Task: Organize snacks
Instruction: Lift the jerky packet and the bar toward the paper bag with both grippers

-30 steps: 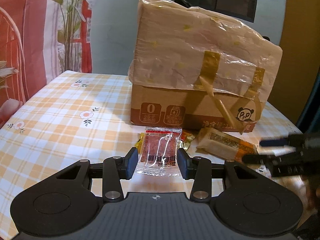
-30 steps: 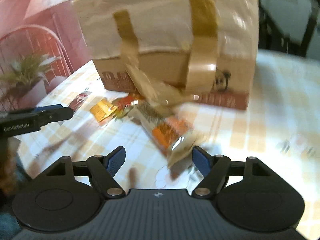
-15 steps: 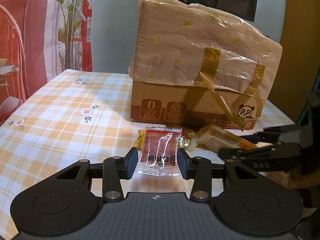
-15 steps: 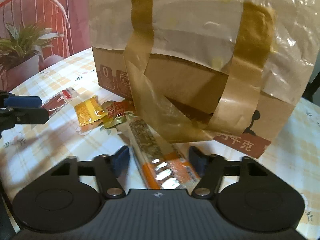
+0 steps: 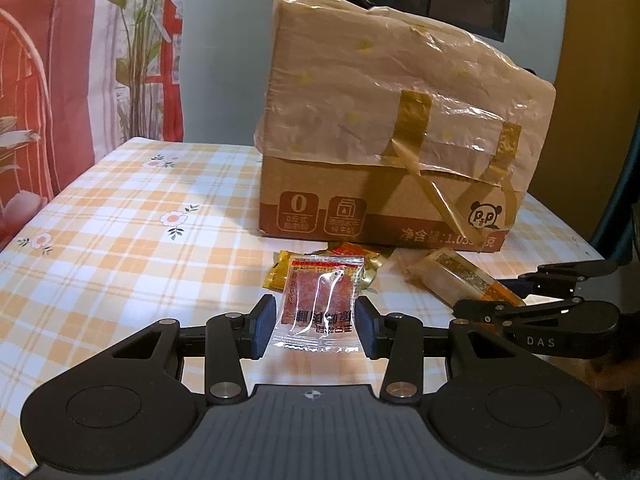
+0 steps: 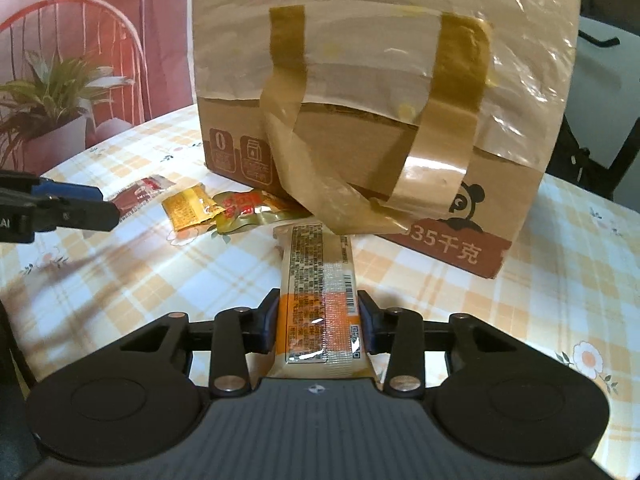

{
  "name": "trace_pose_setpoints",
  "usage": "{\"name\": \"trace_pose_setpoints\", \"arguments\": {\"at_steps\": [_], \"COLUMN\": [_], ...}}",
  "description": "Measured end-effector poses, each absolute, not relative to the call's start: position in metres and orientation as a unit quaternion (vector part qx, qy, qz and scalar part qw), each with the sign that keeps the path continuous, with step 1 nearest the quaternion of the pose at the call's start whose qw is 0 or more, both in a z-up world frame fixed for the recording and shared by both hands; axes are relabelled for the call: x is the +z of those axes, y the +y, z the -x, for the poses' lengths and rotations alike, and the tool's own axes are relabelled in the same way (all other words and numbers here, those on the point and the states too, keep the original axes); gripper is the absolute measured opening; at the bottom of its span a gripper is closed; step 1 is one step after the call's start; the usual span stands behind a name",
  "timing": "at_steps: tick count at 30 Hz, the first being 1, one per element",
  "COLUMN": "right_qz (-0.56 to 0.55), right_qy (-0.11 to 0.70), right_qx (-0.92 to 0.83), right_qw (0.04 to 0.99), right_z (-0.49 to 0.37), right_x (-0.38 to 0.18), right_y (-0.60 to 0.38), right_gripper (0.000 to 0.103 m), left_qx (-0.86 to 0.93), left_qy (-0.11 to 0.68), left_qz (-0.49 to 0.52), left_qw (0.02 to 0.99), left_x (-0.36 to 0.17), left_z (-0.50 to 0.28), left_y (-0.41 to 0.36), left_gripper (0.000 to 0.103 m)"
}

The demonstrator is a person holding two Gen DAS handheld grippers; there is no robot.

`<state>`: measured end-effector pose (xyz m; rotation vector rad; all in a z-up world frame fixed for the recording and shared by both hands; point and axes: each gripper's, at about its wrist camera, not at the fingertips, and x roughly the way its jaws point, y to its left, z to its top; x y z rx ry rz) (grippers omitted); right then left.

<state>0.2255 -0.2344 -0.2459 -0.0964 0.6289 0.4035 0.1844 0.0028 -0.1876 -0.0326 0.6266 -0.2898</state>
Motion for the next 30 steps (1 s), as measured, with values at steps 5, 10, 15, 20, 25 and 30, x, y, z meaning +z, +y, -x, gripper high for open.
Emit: {"name": "trace_pose_setpoints", "arguments": {"at_steps": [5,10,15,20,25,30], "right_qz": [0.040,-0.001,-0.031,-0.033,-0.069,-0.104], "right_qy": [0.311,0.327,0.332,0.330,0.322,0.311], "right_qx": [0.194,0.157,0.121,0.084,0.049,0.019], "right_qw": [0.929,0.932,0.935,0.940,0.943,0.945], "right_z": [-0.223,-0.210,-0.203,-0.200,-0.195,-0.188], "right_x": [-0.241,-0.234,-0.233,-0.225,-0.217,-0.212], "right_y": [-0.238,-0.269,-0.294,-0.306,-0.332,-0.356], "right_gripper": [0.040,0.040,0.040,0.040,0.040,0.040], "left_qx": [-0.143,-0.142,-0.147,-0.139,-0.136,-0.141], "left_qy": [0.295,0.287,0.287,0.273,0.258,0.250], "left_qz": [0.015,0.022,0.017,0.033,0.043,0.045], "left_qw": [0.945,0.947,0.947,0.951,0.956,0.957], "left_x": [-0.180,-0.176,-0.174,-0.160,-0.147,-0.140], "left_z": [-0.183,-0.184,-0.183,-0.190,-0.193,-0.193], "left_y": [0.004,0.004,0.003,0.012,0.015,0.014], "left_gripper": [0.045,0.045,0.045,0.045,0.045,0.045]}}
